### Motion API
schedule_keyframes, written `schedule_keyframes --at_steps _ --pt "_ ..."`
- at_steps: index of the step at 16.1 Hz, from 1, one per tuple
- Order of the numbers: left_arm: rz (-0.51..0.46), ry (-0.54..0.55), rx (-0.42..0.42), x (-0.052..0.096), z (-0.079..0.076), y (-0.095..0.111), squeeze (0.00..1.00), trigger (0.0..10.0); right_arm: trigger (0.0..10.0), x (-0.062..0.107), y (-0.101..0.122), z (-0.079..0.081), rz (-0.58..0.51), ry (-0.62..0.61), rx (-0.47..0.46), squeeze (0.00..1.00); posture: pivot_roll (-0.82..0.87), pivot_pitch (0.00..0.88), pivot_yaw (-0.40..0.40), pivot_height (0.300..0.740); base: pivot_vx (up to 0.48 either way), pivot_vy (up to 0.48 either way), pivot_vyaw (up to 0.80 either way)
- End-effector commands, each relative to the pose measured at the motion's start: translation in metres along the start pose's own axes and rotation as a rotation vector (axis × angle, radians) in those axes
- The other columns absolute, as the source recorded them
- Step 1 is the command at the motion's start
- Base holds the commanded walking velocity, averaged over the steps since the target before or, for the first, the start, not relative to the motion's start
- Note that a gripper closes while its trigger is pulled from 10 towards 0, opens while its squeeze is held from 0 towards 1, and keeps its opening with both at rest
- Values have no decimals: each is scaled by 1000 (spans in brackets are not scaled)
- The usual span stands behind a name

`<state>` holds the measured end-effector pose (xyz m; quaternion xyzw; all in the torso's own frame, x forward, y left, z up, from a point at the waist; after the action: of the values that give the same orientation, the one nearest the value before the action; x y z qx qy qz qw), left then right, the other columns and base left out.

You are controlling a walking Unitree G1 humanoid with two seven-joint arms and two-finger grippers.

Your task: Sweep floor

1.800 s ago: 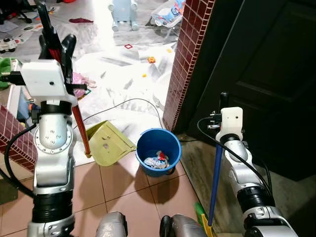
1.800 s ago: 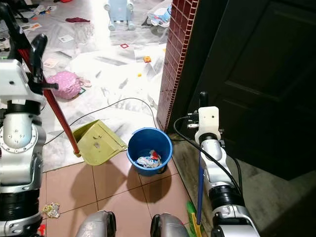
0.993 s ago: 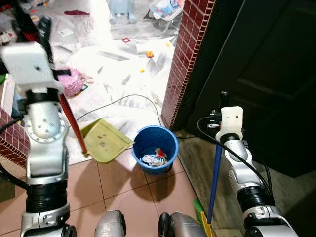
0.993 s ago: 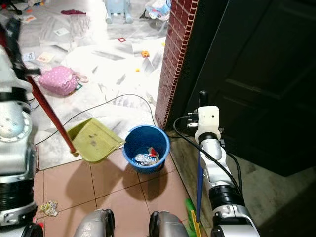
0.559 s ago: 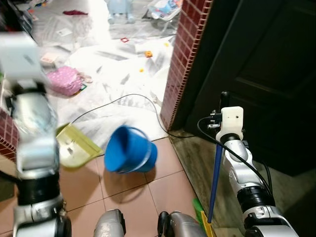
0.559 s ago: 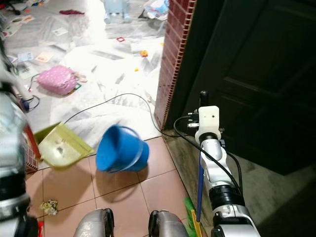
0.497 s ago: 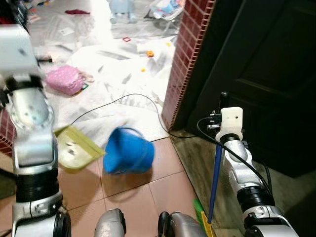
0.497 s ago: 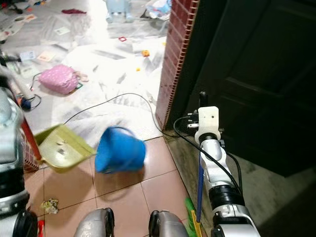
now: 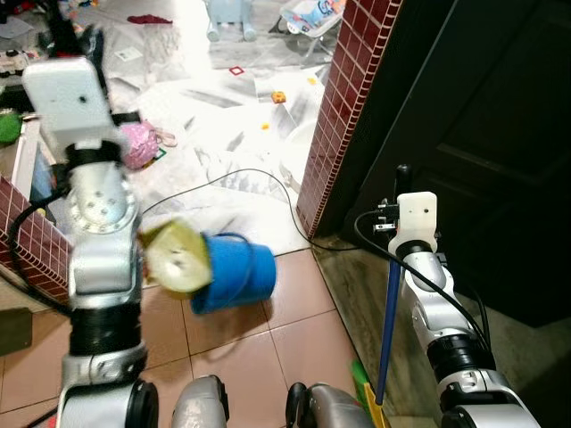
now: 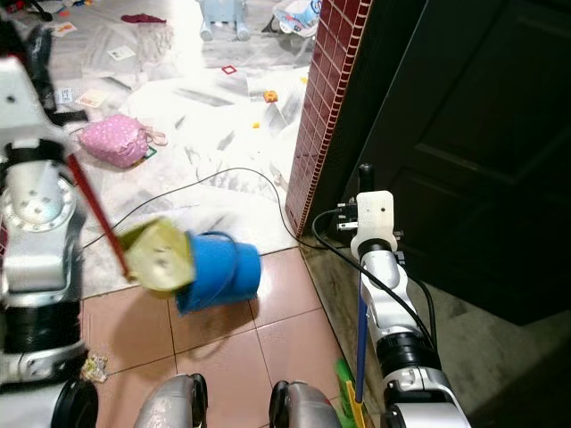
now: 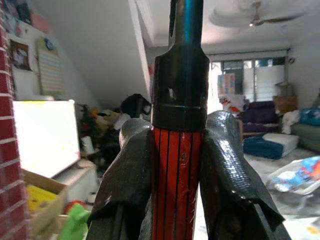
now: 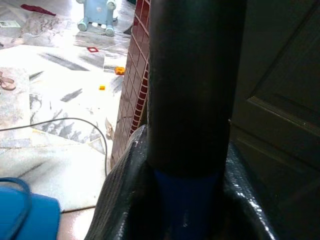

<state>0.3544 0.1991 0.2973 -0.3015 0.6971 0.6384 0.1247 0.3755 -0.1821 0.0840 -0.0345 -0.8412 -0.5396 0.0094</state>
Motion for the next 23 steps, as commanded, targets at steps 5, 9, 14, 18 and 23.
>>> schedule_keyframes --at_steps 5,9,14,18,23 --pt "-76 -147 171 -10 -55 29 0 10000 10000 -2 4 -7 -19 -37 1 0 1 96 -51 740 0 0 0" --pt "-54 -214 207 -5 -77 26 0 10000 10000 -2 4 -7 -19 -43 -4 0 0 97 -45 740 0 0 0" --pt "-75 -220 217 -9 -74 36 0 10000 10000 -3 4 -7 -20 -39 -3 0 5 97 -48 740 0 0 0" --pt "-287 -219 204 -38 -63 105 0 10000 10000 -5 4 -5 -21 -28 3 0 20 91 -65 740 0 0 0" --pt "-278 -177 -37 -49 -23 84 0 10000 10000 -7 6 -3 -26 -23 7 0 20 86 -63 740 0 0 0"
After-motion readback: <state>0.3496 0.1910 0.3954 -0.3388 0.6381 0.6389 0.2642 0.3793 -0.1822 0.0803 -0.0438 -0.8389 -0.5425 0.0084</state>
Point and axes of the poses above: a point about 5 cm out from each wrist's last joint towards the gripper, its own x axis pointing back from the gripper into the wrist, its own y axis along the axis of the wrist's last joint, z = x × y, the point moved 5 cm from there along -x, pointing out of the wrist towards the gripper, and after that the axes turned 14 degrees about x, right-handed, at the moved point
